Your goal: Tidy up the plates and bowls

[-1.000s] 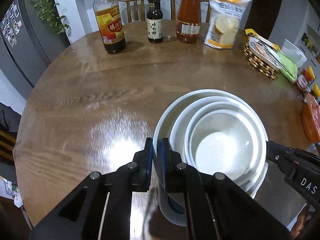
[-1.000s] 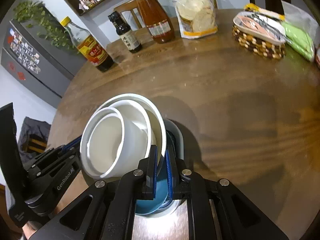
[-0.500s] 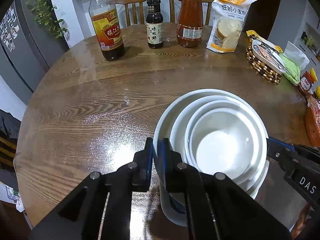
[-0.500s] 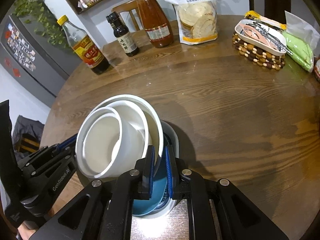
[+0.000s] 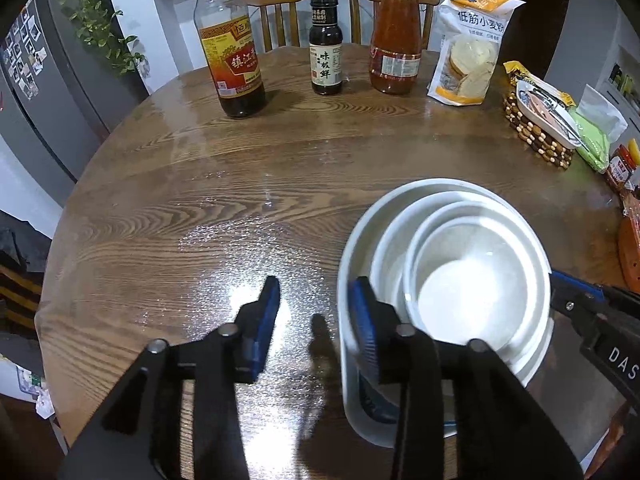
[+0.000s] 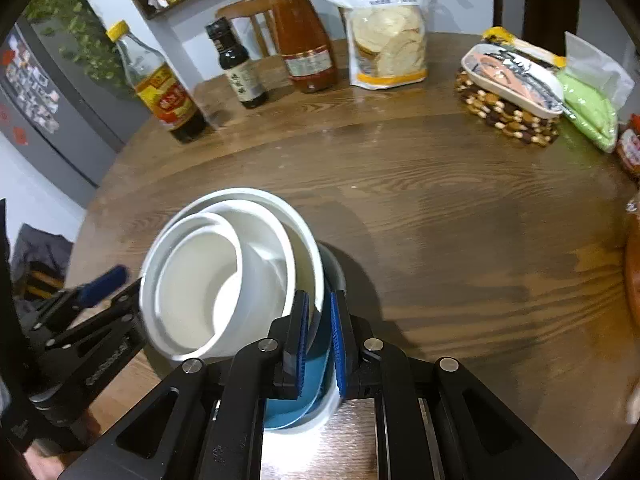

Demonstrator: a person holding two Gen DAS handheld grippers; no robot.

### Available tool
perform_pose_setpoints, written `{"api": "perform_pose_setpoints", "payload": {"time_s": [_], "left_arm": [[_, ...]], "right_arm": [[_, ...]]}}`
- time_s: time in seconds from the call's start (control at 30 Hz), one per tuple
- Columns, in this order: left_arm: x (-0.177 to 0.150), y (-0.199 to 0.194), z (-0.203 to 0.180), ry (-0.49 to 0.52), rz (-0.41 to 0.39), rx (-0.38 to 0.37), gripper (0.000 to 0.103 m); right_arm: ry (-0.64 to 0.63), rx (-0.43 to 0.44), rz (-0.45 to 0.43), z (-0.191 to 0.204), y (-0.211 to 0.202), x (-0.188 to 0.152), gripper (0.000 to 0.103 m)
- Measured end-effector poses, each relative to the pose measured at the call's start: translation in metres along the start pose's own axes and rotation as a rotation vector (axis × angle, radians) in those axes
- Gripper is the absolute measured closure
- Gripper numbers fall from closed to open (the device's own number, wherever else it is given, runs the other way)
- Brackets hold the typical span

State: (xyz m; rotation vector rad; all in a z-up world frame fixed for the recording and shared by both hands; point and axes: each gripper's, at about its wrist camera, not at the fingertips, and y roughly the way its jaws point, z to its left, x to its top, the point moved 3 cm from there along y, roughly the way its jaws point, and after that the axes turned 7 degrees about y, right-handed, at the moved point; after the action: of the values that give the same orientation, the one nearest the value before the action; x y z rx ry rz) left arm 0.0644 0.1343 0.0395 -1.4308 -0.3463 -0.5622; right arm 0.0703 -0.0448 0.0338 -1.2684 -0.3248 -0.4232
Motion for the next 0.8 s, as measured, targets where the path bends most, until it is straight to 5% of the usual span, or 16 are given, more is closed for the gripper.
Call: {"api": "perform_pose_setpoints", "payload": {"time_s": [0.07, 0.23, 0.43, 0.57, 0.7, 0.8], "left_arm": [[-0.001, 0.000, 0.004, -0.005, 0.007, 0.013, 0.041], [-0.004, 0.001, 0.011, -0.024, 0.019, 0.020, 0.024], [-0.004, -0.023, 0.020, -0.057, -0.036, 0.025, 0.005], [-0.009, -0.048, 0.021, -0.059, -0.083, 0.034, 0.001], [-0.016, -0.070, 0.019, -0.065, -0.110, -0.001, 0.001], [-0.023, -0.087, 0.017, -0.081, -0.129, -0.015, 0.001]], "right_arm": [[0.000, -0.013, -0.009, -0.002, -0.002, 0.001, 0.087], [0.002, -0.028, -0.086, -0.006, -0.023, 0.008, 0.062], [-0.022, 0.014, -0.128, -0.001, -0.053, 0.002, 0.059], [-0.056, 0.029, -0.147, 0.007, -0.069, -0.013, 0.052], [-0.092, 0.043, -0.172, 0.012, -0.085, -0.034, 0.034], [-0.118, 0.041, -0.179, 0.013, -0.092, -0.046, 0.032]]}}
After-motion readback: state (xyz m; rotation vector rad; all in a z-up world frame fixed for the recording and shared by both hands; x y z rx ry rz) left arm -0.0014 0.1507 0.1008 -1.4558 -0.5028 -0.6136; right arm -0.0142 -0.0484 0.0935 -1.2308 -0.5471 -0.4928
